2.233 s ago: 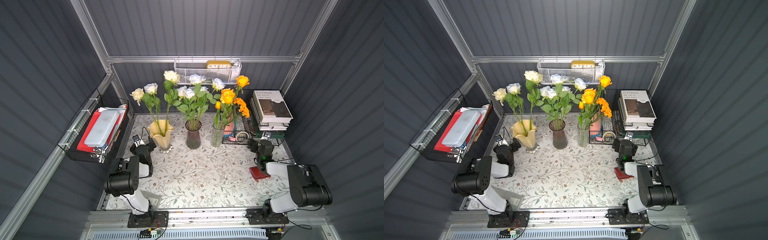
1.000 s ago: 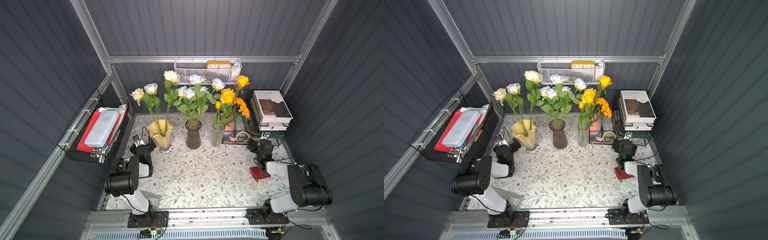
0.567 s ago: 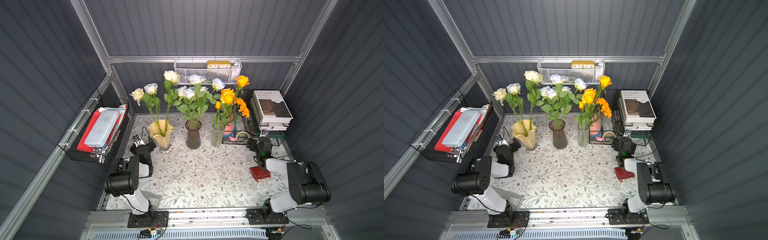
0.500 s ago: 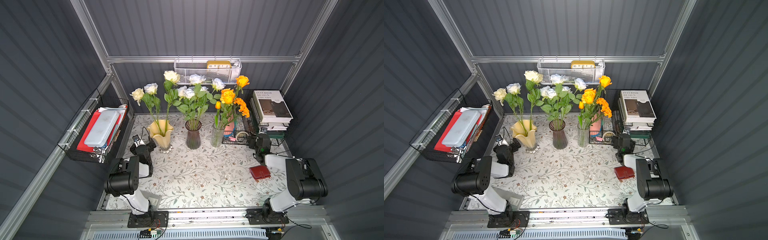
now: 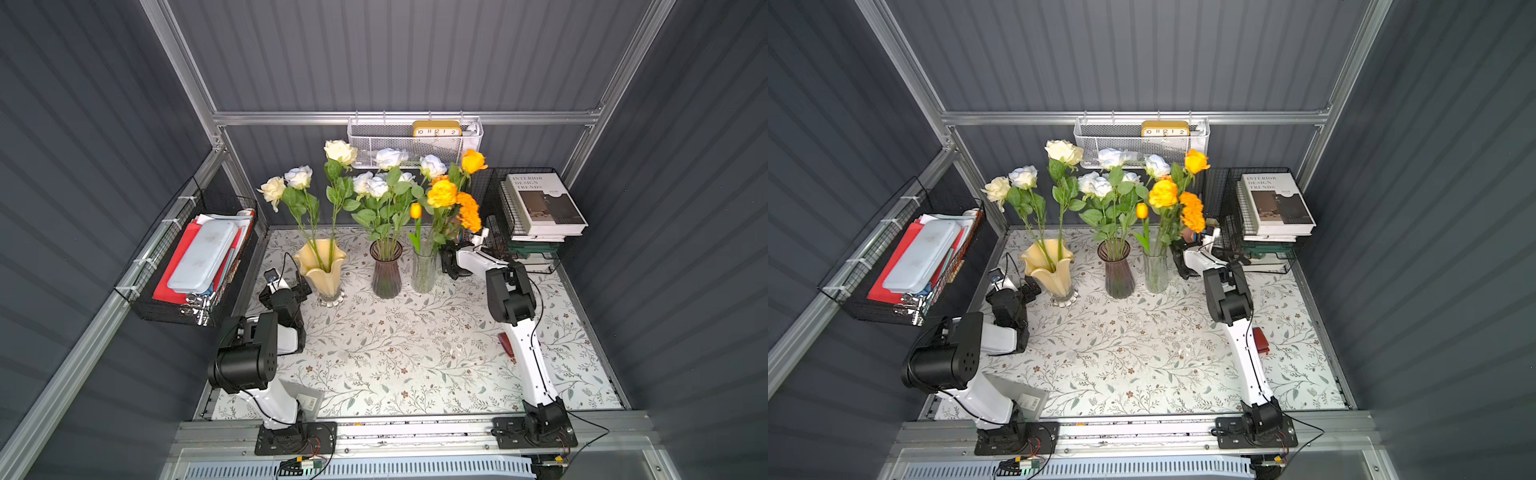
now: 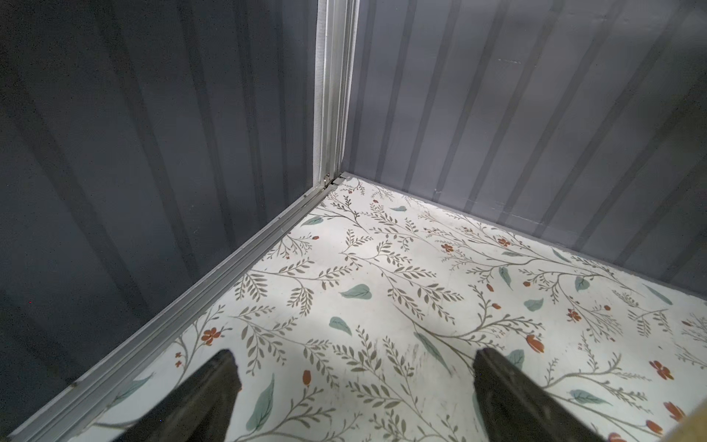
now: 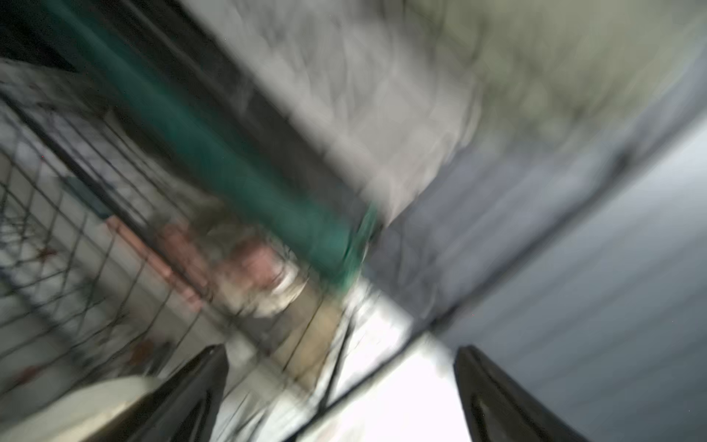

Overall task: Arrange the flowers in different vases according to their colors
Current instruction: Reset both arms

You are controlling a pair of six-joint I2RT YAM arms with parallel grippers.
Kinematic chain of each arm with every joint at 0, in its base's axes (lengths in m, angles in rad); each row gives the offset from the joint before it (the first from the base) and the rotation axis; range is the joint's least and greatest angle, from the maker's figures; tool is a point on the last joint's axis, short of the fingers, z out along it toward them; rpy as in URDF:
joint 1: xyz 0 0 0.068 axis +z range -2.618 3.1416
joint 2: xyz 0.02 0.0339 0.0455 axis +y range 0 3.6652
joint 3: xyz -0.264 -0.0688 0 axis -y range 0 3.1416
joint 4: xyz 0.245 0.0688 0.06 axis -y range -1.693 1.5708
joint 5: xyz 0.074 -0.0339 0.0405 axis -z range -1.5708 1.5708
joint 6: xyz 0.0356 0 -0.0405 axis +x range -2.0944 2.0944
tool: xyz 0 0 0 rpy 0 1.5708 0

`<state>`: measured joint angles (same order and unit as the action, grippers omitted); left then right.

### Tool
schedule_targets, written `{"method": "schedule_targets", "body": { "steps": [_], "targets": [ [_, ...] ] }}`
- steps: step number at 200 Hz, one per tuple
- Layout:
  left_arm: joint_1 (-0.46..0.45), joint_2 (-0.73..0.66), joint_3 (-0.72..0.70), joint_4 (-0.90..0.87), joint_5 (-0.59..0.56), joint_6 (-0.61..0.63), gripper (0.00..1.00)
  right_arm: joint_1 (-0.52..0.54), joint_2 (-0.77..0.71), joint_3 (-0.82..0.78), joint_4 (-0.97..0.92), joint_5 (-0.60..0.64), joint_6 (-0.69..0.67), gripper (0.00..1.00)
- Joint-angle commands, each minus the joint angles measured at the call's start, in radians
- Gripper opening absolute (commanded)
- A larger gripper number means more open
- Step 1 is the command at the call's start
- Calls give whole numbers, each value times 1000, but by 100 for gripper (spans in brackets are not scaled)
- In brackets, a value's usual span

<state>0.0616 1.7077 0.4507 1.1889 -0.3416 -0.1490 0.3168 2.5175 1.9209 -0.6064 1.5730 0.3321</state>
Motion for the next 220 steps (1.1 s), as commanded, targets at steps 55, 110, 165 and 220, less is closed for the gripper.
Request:
{"method": "schedule_targets", "body": {
  "steps": [55, 110, 165, 220],
  "targets": [
    [3, -6, 6, 5, -8, -9, 99, 38, 412, -108, 1628, 7, -1973, 99],
    [3, -7, 6, 6, -8, -9, 99, 38, 438, -121, 1850, 17, -2157, 99],
    [3, -6, 6, 5, -8, -10, 99, 49, 344, -250, 1761, 16, -1986, 99],
    [3, -7, 6, 5, -8, -9, 99, 96, -71, -738, 1631, -34, -1334, 99]
  ]
}}
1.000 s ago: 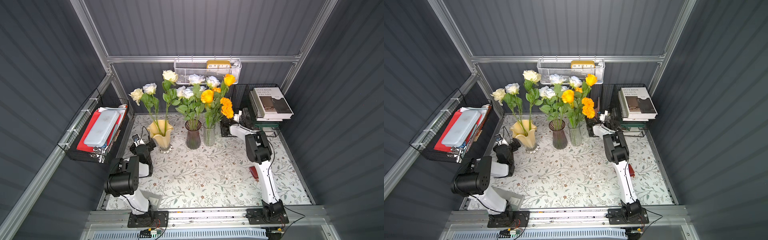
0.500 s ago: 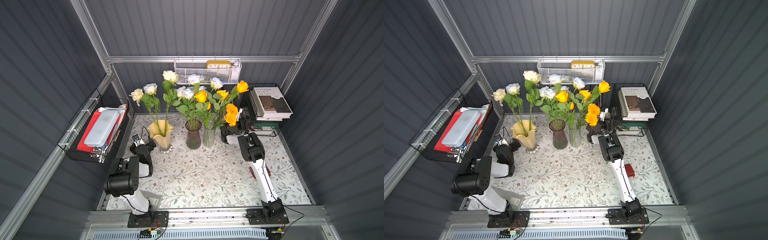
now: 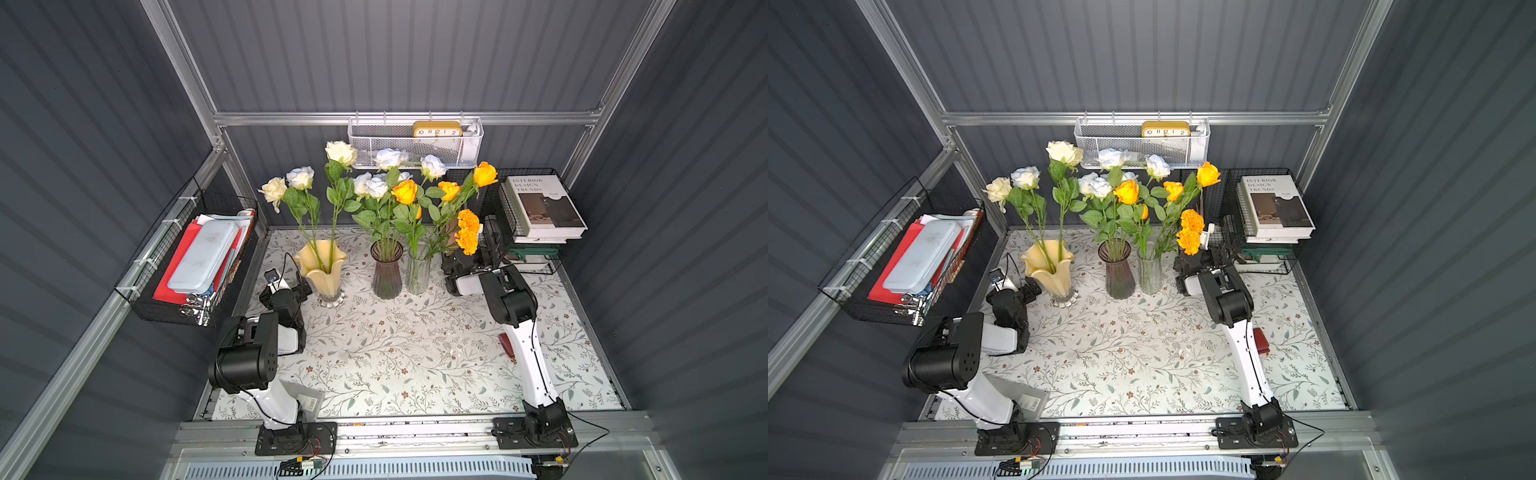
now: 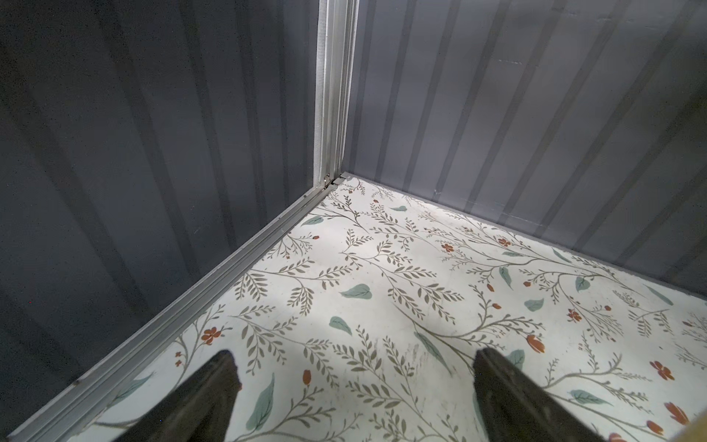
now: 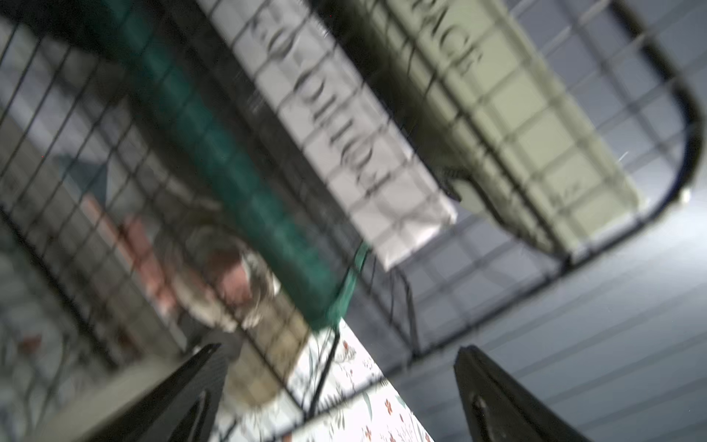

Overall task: Arrange the flowers in different vases according to their colors
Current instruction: Reset both arms

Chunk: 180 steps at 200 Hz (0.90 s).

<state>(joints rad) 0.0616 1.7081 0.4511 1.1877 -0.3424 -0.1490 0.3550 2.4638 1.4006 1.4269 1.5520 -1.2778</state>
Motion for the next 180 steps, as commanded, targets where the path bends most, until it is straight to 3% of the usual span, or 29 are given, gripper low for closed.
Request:
{"method": "schedule_targets", "body": {
  "steps": [1, 29, 57, 68, 81, 102, 146, 180],
  "targets": [
    [3, -7, 6, 7, -7, -10, 99, 58, -24, -225, -407, -17, 286, 99],
    [3, -7, 6, 6, -9, -10, 99, 70, -262, -417, -566, -121, 590, 99],
    [3, -7, 6, 7, -7, -9, 99, 70, -458, -507, -973, -192, 955, 99],
    [2, -7, 6, 7, -8, -9, 99, 68, -519, -498, -1220, -283, 1141, 99],
    [3, -7, 6, 7, -7, -10, 99, 59, -582, -499, -1374, -380, 1246, 99],
    [3, -7, 6, 6, -8, -10, 99, 59, -686, -551, -1388, -473, 1290, 99],
    [3, -8, 6, 7, -8, -10, 99, 84, -778, -513, -1564, -865, 1258, 99],
    [3, -7, 6, 6, -8, -9, 99, 107, -902, -561, -1544, -919, 1276, 99]
  ]
}}
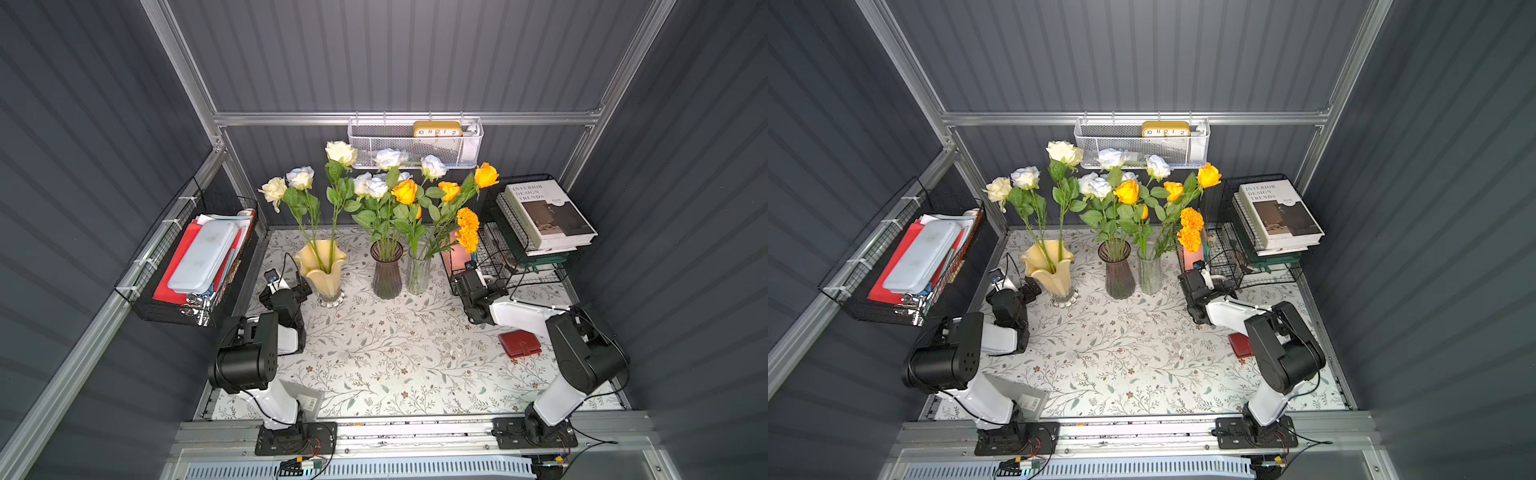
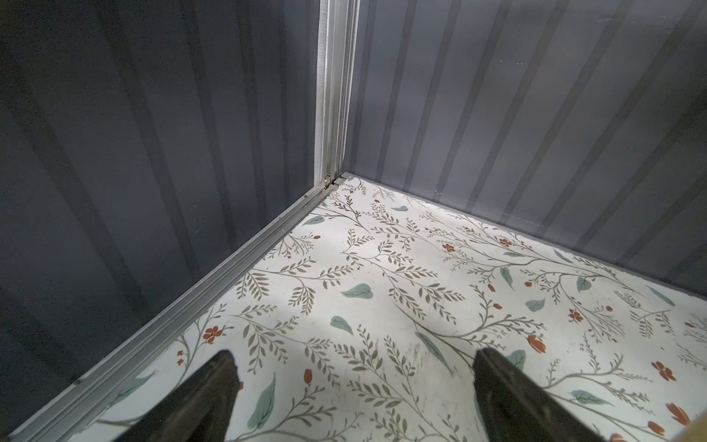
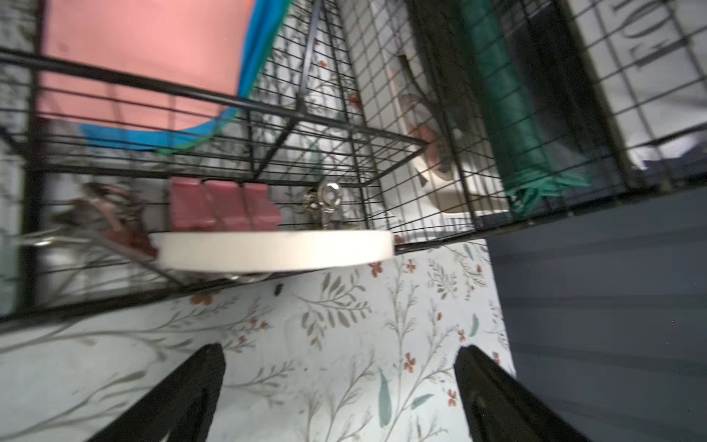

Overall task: Arrange the flowers in different vases according to their colors
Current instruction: Reset both arms

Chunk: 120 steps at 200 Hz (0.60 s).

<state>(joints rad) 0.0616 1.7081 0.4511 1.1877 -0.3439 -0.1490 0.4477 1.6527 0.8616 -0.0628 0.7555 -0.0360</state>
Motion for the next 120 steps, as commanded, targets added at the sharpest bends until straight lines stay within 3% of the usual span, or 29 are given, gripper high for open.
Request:
{"method": "schedule_targets", "body": {
  "steps": [1, 27, 49, 73, 92, 120],
  "targets": [
    [3, -7, 6, 6, -6, -9, 99, 14, -95, -23, -55, -123, 35, 99],
    [3, -7, 6, 7, -5, -11, 99, 13, -276, -91, -10, -158, 36, 99],
    [3, -7, 5, 7, -5, -11, 99, -16, -546, -211, 104, -211, 32, 99],
    [3, -7, 6, 7, -6, -9, 99, -185, -806, -385, 313, -384, 73, 99],
    [3, -8, 5, 7, -4, -11, 99, -358, -810, -437, 384, -520, 146, 99],
    [3, -7, 6, 6, -5, -11, 99, -417, -693, -484, 523, -526, 128, 99]
  ]
}}
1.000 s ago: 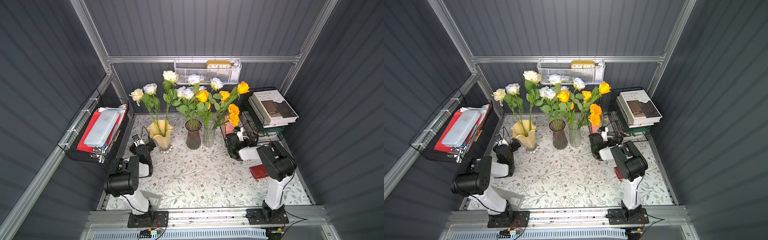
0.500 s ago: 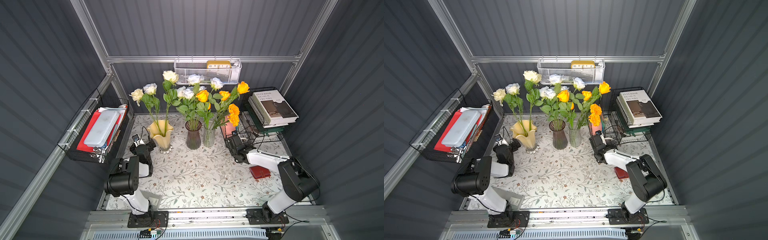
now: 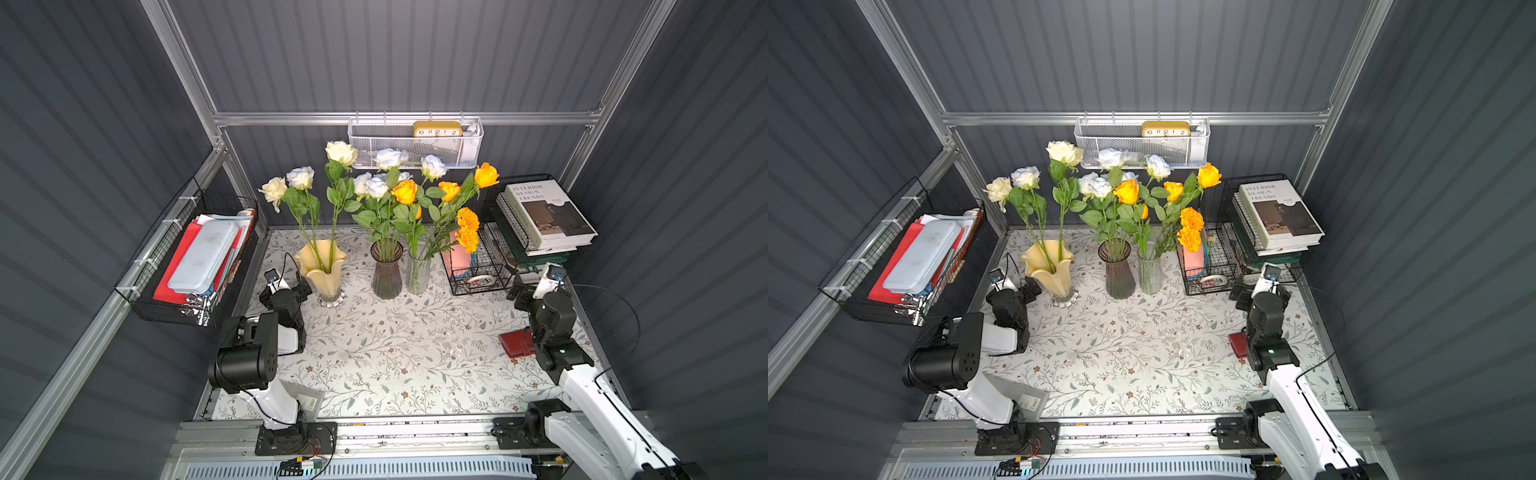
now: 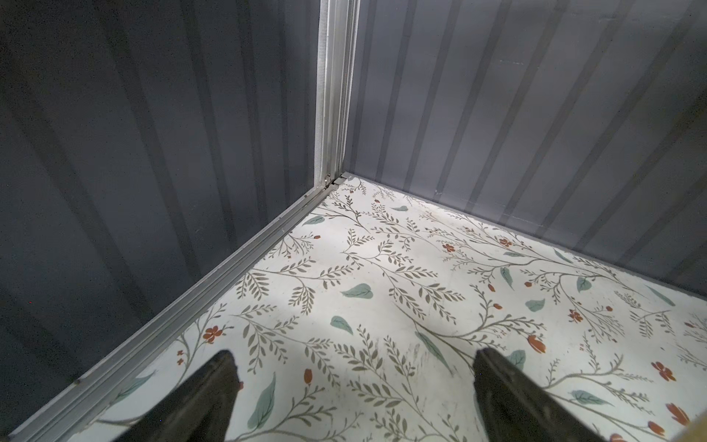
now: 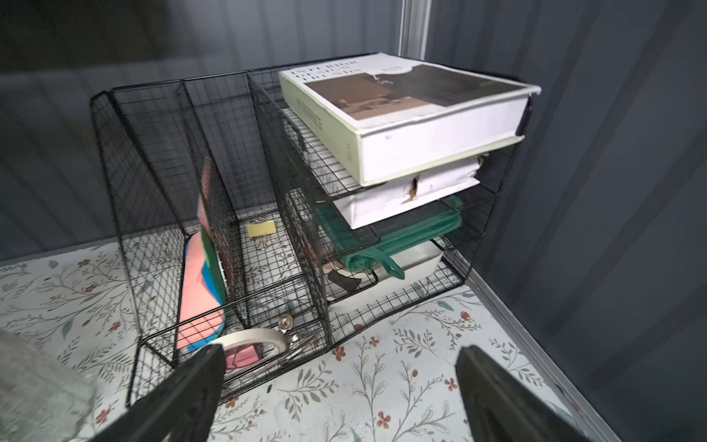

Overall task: Arrange the flowers in different vases according to their colors
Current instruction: Reset both arms

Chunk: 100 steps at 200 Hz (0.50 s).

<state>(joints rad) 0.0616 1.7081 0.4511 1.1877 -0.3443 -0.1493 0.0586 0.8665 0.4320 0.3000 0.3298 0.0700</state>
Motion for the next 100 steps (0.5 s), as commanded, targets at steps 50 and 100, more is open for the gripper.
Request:
{"method": "schedule_targets", "body": {
  "steps": [50, 100],
  "targets": [
    [3, -8, 6, 7, -7, -10, 99, -37, 469, -201, 660, -20, 25, 99],
    [3, -7, 6, 7, -5, -9, 99, -73, 616, -96, 592, -69, 67, 99]
  ]
}}
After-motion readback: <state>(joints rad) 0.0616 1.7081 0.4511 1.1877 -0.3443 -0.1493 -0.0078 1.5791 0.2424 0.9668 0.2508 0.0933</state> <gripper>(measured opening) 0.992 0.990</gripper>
